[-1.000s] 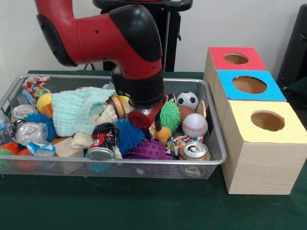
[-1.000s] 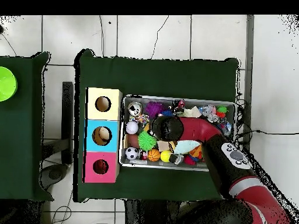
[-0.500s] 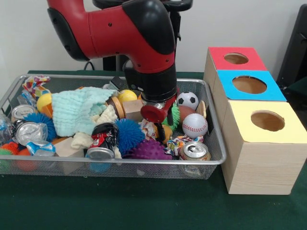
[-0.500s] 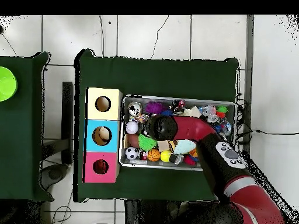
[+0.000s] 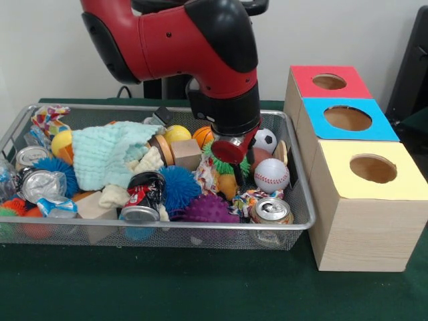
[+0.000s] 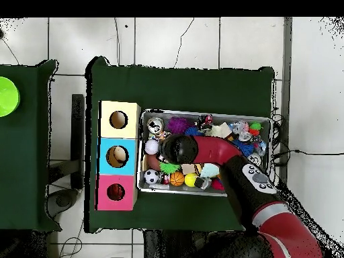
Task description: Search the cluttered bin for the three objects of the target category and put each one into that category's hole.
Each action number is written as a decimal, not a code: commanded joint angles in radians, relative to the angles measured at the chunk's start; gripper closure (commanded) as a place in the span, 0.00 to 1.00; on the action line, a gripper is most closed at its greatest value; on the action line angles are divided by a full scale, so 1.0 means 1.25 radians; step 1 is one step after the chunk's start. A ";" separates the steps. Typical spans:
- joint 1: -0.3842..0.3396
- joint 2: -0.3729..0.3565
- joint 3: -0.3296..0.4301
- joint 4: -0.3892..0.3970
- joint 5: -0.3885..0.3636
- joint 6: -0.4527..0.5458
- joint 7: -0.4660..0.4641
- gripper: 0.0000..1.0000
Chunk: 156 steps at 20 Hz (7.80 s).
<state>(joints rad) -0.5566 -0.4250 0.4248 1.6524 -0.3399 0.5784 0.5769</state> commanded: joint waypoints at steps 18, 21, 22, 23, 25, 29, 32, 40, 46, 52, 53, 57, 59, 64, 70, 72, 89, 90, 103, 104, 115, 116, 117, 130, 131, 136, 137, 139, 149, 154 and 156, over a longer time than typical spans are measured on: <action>-0.025 -0.045 0.056 0.041 0.019 0.015 0.088 0.00; -0.045 -0.057 0.092 0.057 0.027 -0.005 0.077 0.00; -0.048 -0.060 0.097 0.058 0.024 -0.008 0.074 0.00; -0.049 -0.062 0.100 0.058 0.021 -0.009 0.073 0.00; -0.051 -0.070 0.100 0.061 0.017 -0.007 0.077 0.00; -0.046 -0.066 0.089 0.047 0.011 -0.003 0.092 0.00; -0.050 -0.060 0.082 0.045 0.003 -0.010 0.090 0.00; -0.016 -0.042 -0.009 -0.013 -0.067 -0.003 0.090 0.00; -0.015 -0.037 -0.016 -0.020 -0.077 -0.009 0.091 0.00; 0.001 -0.035 -0.046 -0.031 -0.097 -0.020 0.102 0.00; 0.000 -0.038 -0.047 -0.028 -0.098 -0.023 0.102 0.00; -0.003 -0.037 -0.041 -0.028 -0.101 -0.047 0.106 0.00; -0.005 -0.035 -0.041 -0.030 -0.103 -0.051 0.105 0.00; -0.012 -0.030 -0.032 -0.026 -0.104 -0.064 0.102 0.00; -0.027 -0.024 -0.008 -0.017 -0.101 -0.086 0.086 0.00; -0.025 -0.022 -0.008 -0.019 -0.101 -0.093 0.087 0.00; -0.006 0.007 -0.031 -0.041 -0.112 -0.132 0.091 0.00; 0.002 0.011 -0.043 -0.051 -0.117 -0.130 0.096 0.00; 0.059 0.016 -0.135 -0.083 -0.160 -0.133 0.144 0.00; 0.063 0.016 -0.143 -0.085 -0.160 -0.130 0.146 0.00; 0.058 0.022 -0.130 -0.074 -0.128 -0.131 0.140 1.00; 0.061 0.023 -0.136 -0.075 -0.113 -0.134 0.165 1.00; 0.064 0.025 -0.143 -0.075 -0.099 -0.137 0.190 1.00; 0.027 -0.048 -0.058 0.013 -0.050 -0.118 0.160 1.00; 0.029 -0.057 -0.058 0.018 -0.045 -0.113 0.162 1.00; 0.052 -0.142 -0.066 0.068 -0.003 -0.058 0.181 1.00; 0.057 -0.153 -0.069 0.074 0.005 -0.049 0.184 1.00; 0.065 -0.170 -0.074 0.082 0.019 -0.037 0.189 1.00; 0.114 -0.241 -0.109 0.123 0.079 -0.003 0.200 1.00; 0.125 -0.237 -0.129 0.116 0.091 -0.001 0.199 1.00; 0.125 -0.227 -0.135 0.110 0.092 -0.007 0.194 1.00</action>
<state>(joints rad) -0.3994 -0.7038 0.2772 1.7671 -0.2637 0.4754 0.5771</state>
